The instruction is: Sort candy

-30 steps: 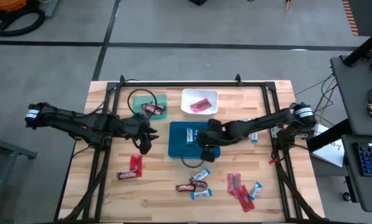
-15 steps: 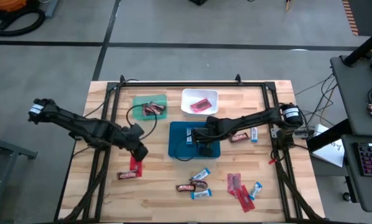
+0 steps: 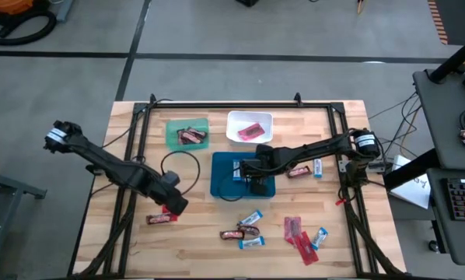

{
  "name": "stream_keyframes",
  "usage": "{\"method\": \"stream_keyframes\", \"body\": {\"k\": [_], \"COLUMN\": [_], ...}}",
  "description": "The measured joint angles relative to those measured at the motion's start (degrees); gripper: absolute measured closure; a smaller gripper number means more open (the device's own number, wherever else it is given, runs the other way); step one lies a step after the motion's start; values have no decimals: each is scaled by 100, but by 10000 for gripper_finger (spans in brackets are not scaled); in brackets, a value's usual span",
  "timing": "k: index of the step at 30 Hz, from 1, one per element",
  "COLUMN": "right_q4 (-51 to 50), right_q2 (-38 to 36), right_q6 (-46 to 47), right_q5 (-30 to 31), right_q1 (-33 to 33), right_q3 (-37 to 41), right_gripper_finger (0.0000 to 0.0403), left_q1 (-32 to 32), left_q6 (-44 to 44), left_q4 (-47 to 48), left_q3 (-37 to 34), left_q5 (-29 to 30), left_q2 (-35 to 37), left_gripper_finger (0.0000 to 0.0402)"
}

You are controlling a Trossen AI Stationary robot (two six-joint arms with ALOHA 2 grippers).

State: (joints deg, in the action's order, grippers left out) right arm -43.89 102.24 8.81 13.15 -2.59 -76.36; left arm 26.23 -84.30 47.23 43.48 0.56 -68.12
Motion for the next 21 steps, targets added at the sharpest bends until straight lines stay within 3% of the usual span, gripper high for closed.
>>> {"method": "stream_keyframes", "body": {"k": [8,21], "right_q4": [122,239], "right_q2": [0,0], "right_q6": [-247,-366], "right_q5": [-2,-4], "right_q1": [24,61], "right_q3": [0,2], "right_gripper_finger": [251,251], "left_q1": [161,161], "left_q6": [-571,-582], "left_q4": [308,136], "left_q3": [0,0], "left_q5": [-166,324], "left_q2": [-615,-1833], "left_gripper_finger": [279,203]}}
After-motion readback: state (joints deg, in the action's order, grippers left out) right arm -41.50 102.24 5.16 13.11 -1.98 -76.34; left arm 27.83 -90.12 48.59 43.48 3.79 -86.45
